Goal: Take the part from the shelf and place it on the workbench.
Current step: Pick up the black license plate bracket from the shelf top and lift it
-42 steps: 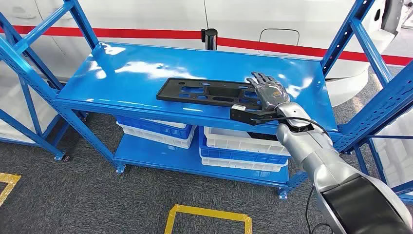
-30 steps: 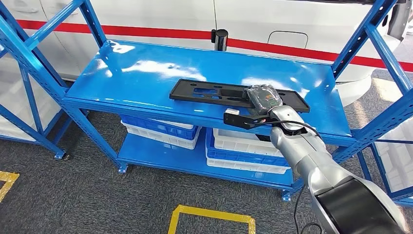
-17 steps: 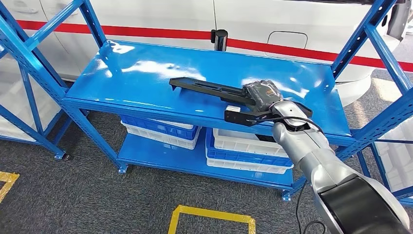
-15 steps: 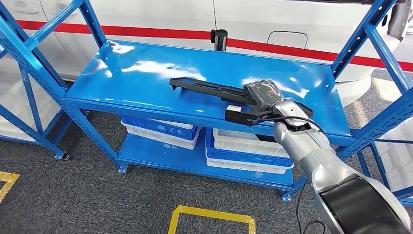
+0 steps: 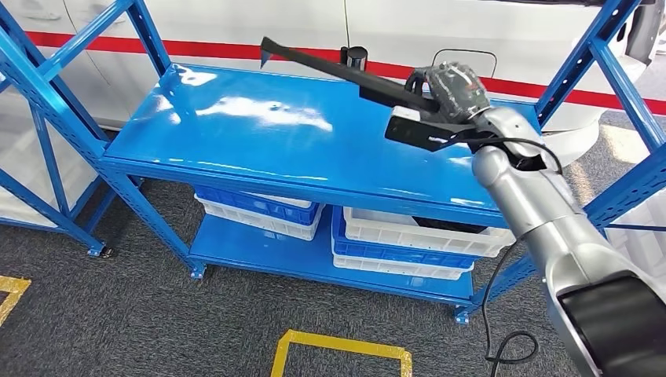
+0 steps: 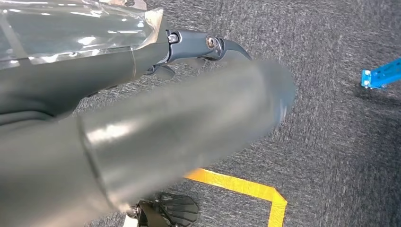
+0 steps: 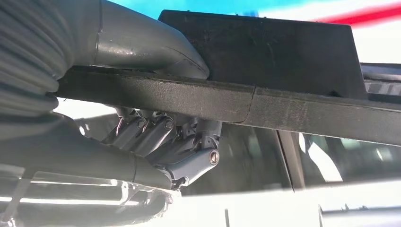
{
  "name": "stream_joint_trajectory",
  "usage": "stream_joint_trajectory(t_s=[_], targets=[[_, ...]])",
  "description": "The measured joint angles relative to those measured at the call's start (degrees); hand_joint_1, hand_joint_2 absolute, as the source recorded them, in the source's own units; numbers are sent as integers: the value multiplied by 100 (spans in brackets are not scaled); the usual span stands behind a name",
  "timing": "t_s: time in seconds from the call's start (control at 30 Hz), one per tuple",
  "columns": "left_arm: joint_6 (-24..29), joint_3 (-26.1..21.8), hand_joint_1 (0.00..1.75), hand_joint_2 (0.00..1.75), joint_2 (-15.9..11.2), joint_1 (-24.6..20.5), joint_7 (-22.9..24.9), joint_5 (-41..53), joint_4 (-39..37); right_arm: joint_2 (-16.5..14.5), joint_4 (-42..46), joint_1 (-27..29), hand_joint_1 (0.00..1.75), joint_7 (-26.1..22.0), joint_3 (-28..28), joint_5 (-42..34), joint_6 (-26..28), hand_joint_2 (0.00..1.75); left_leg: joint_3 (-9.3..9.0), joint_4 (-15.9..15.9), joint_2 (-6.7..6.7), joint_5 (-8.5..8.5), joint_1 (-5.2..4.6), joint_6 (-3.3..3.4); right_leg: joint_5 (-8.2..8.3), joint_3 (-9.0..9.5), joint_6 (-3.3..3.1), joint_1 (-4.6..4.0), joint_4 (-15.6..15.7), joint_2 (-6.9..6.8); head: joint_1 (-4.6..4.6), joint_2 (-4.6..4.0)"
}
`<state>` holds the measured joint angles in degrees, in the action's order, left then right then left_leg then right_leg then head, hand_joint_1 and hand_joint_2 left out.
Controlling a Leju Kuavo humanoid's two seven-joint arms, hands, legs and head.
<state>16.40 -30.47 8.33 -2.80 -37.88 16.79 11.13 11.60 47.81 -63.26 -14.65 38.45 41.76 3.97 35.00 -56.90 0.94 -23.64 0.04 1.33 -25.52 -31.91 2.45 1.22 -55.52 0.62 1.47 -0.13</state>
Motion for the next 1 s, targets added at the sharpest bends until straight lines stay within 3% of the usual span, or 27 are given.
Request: stream_joint_trajectory(t_s=[0.23, 0.63, 0.83, 1.0], targets=[[-29, -47, 0, 175, -1, 2, 0, 1, 2, 434, 1008, 4, 175, 125, 4, -112, -95, 175, -1, 0, -4, -1, 0, 0, 0, 0, 0, -1, 1, 1, 1, 0], [158, -144, 0, 175, -3, -8, 77, -42, 1, 535, 1156, 77, 175, 44, 33, -205, -70, 175, -1, 0, -3, -1, 3, 0, 0, -1, 0, -3, 0, 1, 1, 0], [534, -145, 0, 175, -10, -20, 921, 178, 0, 539, 1170, 153, 175, 35, 26, -355, 65, 175, 0, 0, -2, -1, 3, 0, 0, -1, 0, -3, 1, 1, 1, 0], [364, -106, 0, 175, -20, -26, 1104, 359, 0, 545, 1093, 203, 175, 37, -23, -427, 187, 175, -1, 0, -3, -1, 2, 0, 0, -1, 0, -3, 1, 1, 1, 0]])
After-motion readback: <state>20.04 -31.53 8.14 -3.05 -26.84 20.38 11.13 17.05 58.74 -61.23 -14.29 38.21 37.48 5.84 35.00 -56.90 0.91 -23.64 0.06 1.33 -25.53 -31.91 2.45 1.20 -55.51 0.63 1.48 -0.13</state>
